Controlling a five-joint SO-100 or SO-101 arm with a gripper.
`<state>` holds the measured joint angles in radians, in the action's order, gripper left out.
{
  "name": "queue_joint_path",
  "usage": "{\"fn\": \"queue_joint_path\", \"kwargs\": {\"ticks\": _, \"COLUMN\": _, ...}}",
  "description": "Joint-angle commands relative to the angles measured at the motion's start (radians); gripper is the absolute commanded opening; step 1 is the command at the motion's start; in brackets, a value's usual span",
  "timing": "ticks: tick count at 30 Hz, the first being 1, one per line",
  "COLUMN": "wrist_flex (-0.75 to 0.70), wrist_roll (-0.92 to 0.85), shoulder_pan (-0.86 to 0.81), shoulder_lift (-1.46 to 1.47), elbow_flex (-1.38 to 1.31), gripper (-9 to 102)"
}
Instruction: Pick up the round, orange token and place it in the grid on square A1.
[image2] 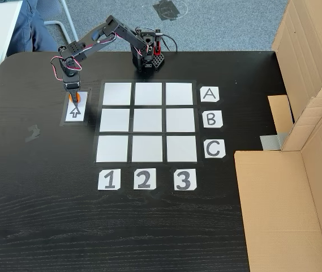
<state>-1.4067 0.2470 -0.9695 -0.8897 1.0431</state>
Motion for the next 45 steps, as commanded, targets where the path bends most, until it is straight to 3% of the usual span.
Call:
{"fn": "queue_joint_path", "kwargs": {"ticks": 1, "wrist_flex": 0.006, "wrist_roll": 0.005, "shoulder_pan": 0.011, "shoulder_lift": 0.000, "elbow_flex": -0.032, "gripper": 28}}
{"fn": "queue_joint_path", "kwargs": {"ticks": 21, "wrist_flex": 0.000, "wrist_roll": 0.005, "shoulder_pan": 0.015, "shoulder_lift": 0.035, "elbow_flex": -0.066, "gripper": 18}}
{"fn": "queue_joint_path", "kwargs": {"ticks": 45, "wrist_flex": -0.018, "wrist_roll": 0.002, "shoulder_pan": 0.015, "shoulder_lift": -0.003, "elbow_flex": -0.084, "gripper": 14}}
